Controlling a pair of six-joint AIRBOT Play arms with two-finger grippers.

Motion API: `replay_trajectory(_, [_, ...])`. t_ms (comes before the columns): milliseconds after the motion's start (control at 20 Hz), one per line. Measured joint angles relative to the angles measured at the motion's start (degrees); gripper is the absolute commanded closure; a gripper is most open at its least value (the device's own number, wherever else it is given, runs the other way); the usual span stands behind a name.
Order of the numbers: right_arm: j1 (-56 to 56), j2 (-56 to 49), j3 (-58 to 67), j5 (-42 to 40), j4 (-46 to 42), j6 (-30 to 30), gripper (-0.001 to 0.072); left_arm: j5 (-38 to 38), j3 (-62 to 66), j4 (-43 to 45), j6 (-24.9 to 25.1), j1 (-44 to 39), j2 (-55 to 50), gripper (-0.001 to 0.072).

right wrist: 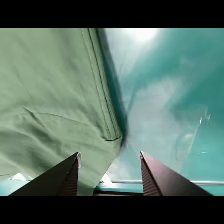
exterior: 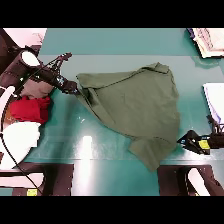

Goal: Fold the shirts.

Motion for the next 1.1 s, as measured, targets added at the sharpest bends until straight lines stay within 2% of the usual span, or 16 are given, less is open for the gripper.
replay_trajectory(150, [5.3, -0.9, -1.2, -2.2, 0.0, 2.1, 0.0294, 0.0, 0.1, -0.1, 0.0, 0.0, 0.1, 0.0681])
replay_trajectory(250, [9.4, -2.8, -1.5, -4.2, -0.1, 3.8, 0.0351, 0.0, 0.1, -0.1, 0.0, 0.0, 0.1, 0.0682])
replay_trajectory(300, [11.1, -3.7, -1.6, -5.2, 0.0, 4.7, 0.0355, 0.0, 0.1, -0.1, 0.0, 0.0, 0.1, 0.0682])
replay_trajectory(350, [12.9, -4.6, -1.6, -6.0, 0.3, 5.3, 0.0430, 0.0, 0.1, -0.1, 0.0, 0.0, 0.1, 0.0681])
replay_trajectory(450, [15.5, -6.3, -1.6, -7.6, 0.5, 6.3, 0.0659, -0.6, 0.1, -0.2, 0.0, 0.0, 0.1, 0.0682])
replay_trajectory(500, [16.7, -6.9, -1.6, -8.3, 0.4, 6.5, 0.0698, -0.7, 0.1, -0.2, -0.1, 0.0, 0.1, 0.0682])
replay_trajectory(650, [19.5, -6.7, 0.7, -10.0, -0.8, 7.1, 0.0698, -2.2, 0.4, -0.2, -1.5, 0.3, 0.8, 0.0682])
replay_trajectory(800, [20.5, -3.1, 8.7, -10.7, -0.2, 7.5, 0.0699, -3.8, 3.8, -0.9, -3.9, 1.9, 3.2, 0.0682])
replay_trajectory(950, [19.0, 0.2, 22.7, -15.4, 0.2, 7.6, 0.0699, -3.0, 11.2, -4.3, -5.9, 5.0, 7.8, 0.0681])
replay_trajectory(1100, [16.3, 1.1, 39.8, -21.3, 0.4, 7.7, 0.0699, 3.0, 21.0, -8.6, -6.8, 7.5, 14.0, 0.0682])
